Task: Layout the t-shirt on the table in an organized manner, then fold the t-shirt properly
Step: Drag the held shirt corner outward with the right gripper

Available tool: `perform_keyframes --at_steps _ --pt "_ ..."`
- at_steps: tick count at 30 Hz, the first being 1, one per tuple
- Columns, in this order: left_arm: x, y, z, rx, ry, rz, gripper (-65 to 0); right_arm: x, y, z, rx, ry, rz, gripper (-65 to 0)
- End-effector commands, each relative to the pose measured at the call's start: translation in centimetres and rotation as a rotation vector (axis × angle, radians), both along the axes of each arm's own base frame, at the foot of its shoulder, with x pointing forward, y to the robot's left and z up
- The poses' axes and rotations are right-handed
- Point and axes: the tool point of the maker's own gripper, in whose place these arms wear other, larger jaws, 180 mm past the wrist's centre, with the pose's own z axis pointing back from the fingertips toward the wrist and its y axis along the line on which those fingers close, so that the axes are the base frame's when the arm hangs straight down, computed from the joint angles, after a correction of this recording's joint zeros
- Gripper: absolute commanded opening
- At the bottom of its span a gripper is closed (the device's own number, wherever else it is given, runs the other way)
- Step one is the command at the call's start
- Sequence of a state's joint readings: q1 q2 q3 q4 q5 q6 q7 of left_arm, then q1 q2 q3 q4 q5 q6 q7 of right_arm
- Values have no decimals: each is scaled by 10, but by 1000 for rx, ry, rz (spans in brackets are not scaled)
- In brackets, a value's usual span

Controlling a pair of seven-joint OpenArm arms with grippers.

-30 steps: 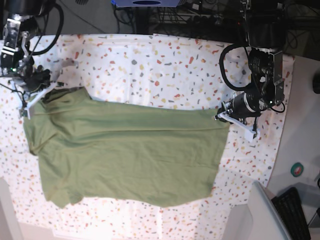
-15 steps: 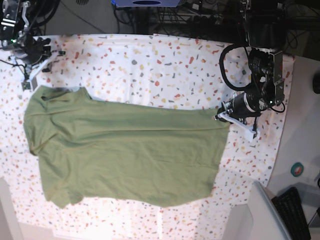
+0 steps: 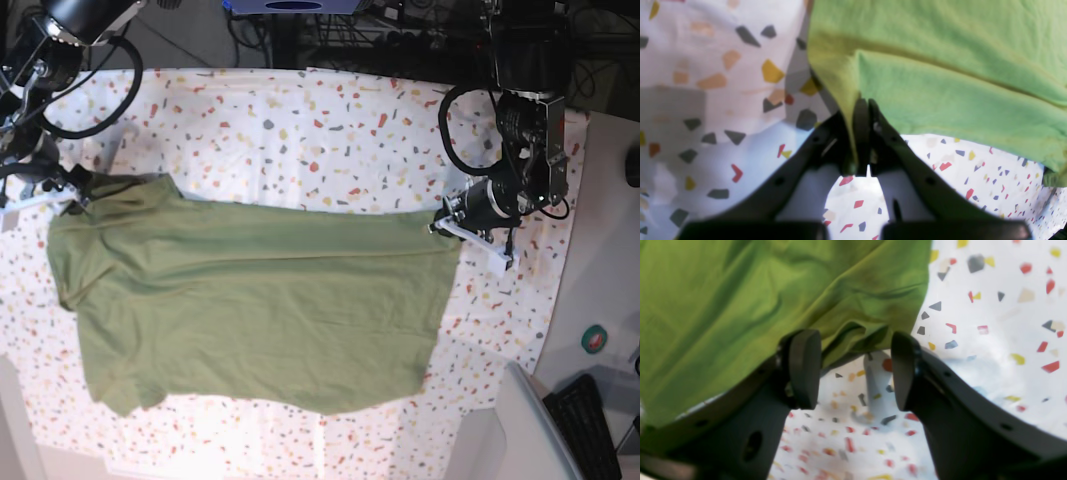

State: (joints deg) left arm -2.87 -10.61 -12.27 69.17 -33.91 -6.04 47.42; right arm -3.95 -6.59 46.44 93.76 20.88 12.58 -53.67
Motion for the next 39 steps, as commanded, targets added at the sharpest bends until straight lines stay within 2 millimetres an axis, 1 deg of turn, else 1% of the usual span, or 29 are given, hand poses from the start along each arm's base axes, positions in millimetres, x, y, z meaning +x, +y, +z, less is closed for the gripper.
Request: perform_keyframes --at_steps 1,3,5,8,11,13,15,19,22,28,31,34,35,37,38,39 --pt "14 2 13 2 -49 -1 -650 12 -8 12 -8 -47 -51 -366" --pt "14 3 13 2 -50 2 -650 14 -9 11 18 -42 -115 -372" --pt "14 4 13 2 -50 3 -650 19 -7 12 31 -49 -130 -374" --pt "14 3 13 2 -50 0 -650 24 -9 14 48 -50 -170 -378" --pt "14 2 13 2 -49 -1 -650 19 -7 0 96 -2 -243 -378" --pt "14 2 13 2 -49 -1 -650 15 -2 -14 130 37 -262 -378" --pt "14 2 13 2 -49 -1 -650 13 3 -23 150 59 -262 -378" --pt "14 2 13 2 -49 -1 -650 17 3 -30 149 52 -277 -378" --pt "14 2 13 2 -49 -1 -650 21 0 -29 140 36 -285 -378" --pt "14 2 13 2 -49 -1 -650 33 2 -24 150 14 -282 -378" --pt "14 2 13 1 -48 -2 -650 37 11 -35 187 40 -276 -378" --pt "14 2 13 1 -48 -2 -650 33 18 -46 210 69 -272 -384" --pt "14 2 13 1 -48 -2 -650 33 19 -47 213 72 -272 -402" --pt "14 6 13 9 -48 -1 -650 31 19 -48 212 76 -273 -470" --pt "14 9 14 15 -48 -1 -650 30 18 -47 210 75 -273 -513" --pt "14 10 14 18 -48 -1 -650 29 17 -47 209 75 -276 -578"
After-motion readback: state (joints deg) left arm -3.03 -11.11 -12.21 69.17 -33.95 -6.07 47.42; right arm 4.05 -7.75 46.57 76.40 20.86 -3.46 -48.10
